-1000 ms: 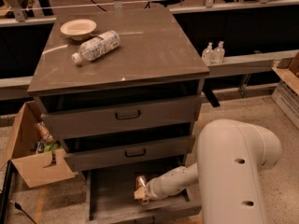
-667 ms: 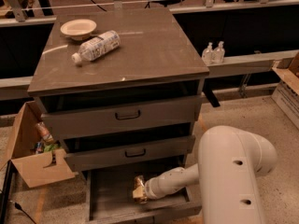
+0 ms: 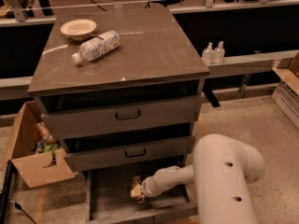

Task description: Place orange can into bottom drawer

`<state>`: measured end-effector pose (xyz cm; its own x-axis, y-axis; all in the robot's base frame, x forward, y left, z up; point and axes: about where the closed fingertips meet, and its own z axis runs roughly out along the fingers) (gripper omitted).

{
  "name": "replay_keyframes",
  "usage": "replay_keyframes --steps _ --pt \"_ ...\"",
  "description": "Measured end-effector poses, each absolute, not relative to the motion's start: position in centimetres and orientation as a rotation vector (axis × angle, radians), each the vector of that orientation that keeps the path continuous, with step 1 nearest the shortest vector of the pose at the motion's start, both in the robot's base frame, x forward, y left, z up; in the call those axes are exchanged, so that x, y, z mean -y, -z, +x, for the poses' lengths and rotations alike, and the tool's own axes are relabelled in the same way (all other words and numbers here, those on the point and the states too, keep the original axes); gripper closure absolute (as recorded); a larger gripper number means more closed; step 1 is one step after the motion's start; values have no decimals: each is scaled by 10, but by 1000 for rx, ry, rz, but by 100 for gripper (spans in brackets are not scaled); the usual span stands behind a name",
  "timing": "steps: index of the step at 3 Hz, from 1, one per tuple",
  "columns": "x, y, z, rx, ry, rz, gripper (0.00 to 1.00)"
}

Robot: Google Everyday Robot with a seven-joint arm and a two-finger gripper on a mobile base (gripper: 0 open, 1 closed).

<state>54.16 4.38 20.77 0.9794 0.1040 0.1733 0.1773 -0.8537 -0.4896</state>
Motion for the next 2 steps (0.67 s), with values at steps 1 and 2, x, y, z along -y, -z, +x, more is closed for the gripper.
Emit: replay_keyframes --steps 1,2 --pt "-47 -188 547 185 159 -2623 82" --pt "-48 -179 551 189 161 -2658 59"
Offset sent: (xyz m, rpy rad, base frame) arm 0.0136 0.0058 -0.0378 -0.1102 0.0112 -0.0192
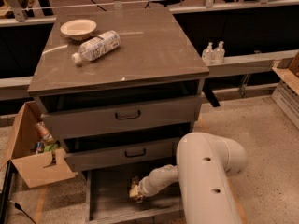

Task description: Place orange can into bottom drawer

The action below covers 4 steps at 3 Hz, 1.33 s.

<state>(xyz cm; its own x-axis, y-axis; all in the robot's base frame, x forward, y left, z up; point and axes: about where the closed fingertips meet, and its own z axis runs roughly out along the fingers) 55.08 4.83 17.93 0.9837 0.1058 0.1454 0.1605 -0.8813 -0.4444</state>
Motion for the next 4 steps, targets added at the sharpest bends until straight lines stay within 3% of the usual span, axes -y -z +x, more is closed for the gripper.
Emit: replay_keyframes --steps 2,3,4 --pt "-49 -168 548 200 163 -2712 12" --pt "-49 -170 548 198 169 -2717 15" --pt "-47 -176 549 195 180 -2719 38"
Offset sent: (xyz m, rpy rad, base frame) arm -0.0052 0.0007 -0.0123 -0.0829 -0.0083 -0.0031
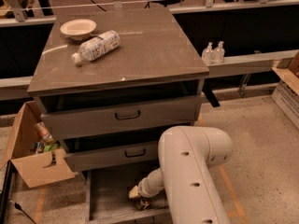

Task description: Place orange can into bottom drawer

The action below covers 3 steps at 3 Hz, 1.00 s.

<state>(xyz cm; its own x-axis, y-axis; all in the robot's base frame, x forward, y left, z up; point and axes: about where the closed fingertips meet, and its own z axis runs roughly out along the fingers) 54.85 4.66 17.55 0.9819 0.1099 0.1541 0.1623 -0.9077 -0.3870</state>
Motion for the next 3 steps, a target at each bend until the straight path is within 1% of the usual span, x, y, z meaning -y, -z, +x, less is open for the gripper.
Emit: replay_keyframes --steps 1,2,3 --pt "-32 -193 555 178 227 -2734 61" --pt "9 -238 569 126 334 -2791 84" --pt "53 -283 573 93 419 -2856 100"
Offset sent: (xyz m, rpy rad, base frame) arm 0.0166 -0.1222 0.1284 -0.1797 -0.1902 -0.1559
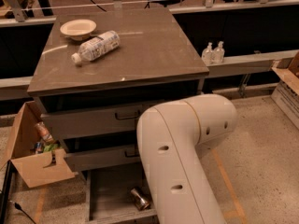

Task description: Place orange can into bottom drawer

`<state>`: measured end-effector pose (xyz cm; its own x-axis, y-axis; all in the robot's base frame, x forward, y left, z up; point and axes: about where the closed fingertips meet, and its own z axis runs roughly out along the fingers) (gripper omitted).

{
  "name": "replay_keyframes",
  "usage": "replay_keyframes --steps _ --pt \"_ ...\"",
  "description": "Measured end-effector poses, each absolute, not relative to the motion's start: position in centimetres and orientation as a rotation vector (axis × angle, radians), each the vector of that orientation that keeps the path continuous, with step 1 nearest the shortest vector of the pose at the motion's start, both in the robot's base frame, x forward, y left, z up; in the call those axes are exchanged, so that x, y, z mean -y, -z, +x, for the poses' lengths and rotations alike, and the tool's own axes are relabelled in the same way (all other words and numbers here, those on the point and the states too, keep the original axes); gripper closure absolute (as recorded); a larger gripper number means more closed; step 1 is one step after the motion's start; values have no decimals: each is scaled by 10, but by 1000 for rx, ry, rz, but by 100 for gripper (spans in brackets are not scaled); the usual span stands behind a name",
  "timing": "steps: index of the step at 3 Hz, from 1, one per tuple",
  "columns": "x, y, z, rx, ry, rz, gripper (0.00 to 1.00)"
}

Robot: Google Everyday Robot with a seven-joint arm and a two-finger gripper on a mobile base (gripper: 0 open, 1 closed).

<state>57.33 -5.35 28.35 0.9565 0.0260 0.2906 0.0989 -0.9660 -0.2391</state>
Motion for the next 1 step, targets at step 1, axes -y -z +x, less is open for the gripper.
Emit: replay_keyframes --steps 1 --pt "63 -288 568 86 417 -2872 84"
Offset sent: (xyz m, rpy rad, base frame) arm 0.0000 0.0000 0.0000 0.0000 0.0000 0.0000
